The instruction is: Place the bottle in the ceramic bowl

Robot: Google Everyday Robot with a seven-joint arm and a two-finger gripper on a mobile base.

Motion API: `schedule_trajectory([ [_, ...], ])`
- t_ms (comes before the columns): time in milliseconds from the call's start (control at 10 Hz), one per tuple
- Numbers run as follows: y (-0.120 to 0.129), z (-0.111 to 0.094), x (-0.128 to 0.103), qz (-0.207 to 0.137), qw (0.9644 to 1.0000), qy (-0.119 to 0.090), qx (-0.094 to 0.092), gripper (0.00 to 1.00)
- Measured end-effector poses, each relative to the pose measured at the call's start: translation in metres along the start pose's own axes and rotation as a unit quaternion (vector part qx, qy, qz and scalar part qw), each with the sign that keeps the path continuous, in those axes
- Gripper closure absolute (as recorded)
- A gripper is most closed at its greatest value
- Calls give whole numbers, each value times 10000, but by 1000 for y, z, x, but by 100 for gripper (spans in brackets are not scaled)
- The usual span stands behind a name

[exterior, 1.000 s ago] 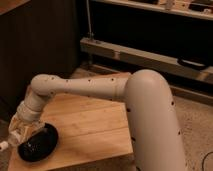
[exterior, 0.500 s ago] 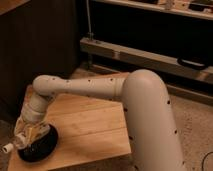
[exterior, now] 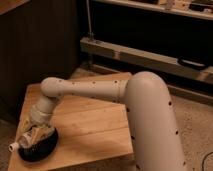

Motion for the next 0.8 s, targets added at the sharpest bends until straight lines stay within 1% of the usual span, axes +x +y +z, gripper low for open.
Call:
schedule_trajectory([
  [100,1,2,2,33,10000,43,-49,20],
  [200,1,6,3,28,9998,99,-145,20],
  [300,2,9,4,16,9997,108,-237,20],
  [500,1,13,2,-127,9993,35,-346,20],
  [800,1,13,2,-134,9993,35,-359,20],
])
